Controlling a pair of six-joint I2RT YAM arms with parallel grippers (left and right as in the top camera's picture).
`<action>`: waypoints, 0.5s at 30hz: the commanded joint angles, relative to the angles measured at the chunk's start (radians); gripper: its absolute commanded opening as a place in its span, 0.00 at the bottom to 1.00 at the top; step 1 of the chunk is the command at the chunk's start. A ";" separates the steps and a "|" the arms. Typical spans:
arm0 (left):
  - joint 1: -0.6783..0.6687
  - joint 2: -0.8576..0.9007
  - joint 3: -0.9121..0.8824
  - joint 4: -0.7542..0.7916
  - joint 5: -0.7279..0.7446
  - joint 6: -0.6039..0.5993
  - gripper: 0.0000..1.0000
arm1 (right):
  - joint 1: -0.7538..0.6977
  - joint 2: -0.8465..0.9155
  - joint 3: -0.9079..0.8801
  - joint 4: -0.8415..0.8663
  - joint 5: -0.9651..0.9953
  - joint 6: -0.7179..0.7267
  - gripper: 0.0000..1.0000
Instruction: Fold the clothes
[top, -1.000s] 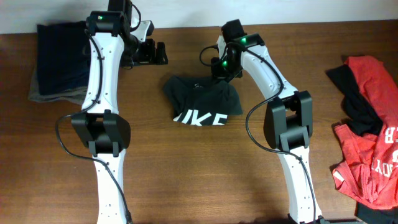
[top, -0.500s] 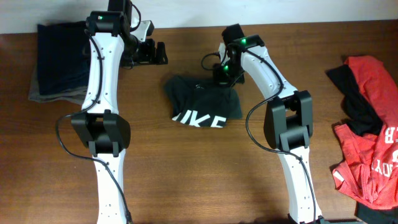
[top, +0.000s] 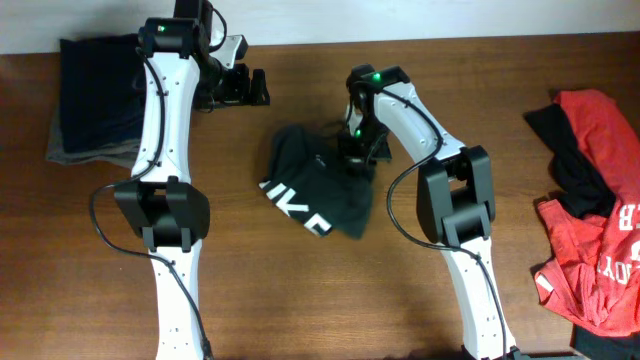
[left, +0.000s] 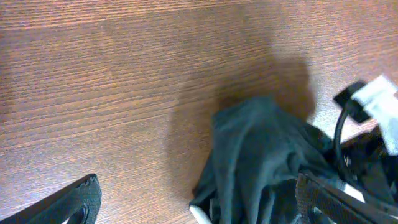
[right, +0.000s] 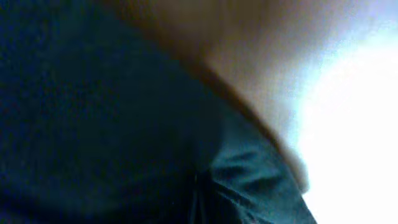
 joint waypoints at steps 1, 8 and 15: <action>-0.002 0.011 0.005 -0.001 0.014 0.019 0.99 | 0.012 -0.012 -0.019 -0.053 0.003 0.040 0.04; -0.002 0.011 0.005 -0.001 -0.003 0.019 0.99 | 0.023 -0.134 0.005 -0.042 0.007 0.106 0.04; 0.001 0.011 0.005 -0.002 -0.210 -0.195 0.99 | 0.023 -0.253 0.138 -0.040 0.238 0.005 0.04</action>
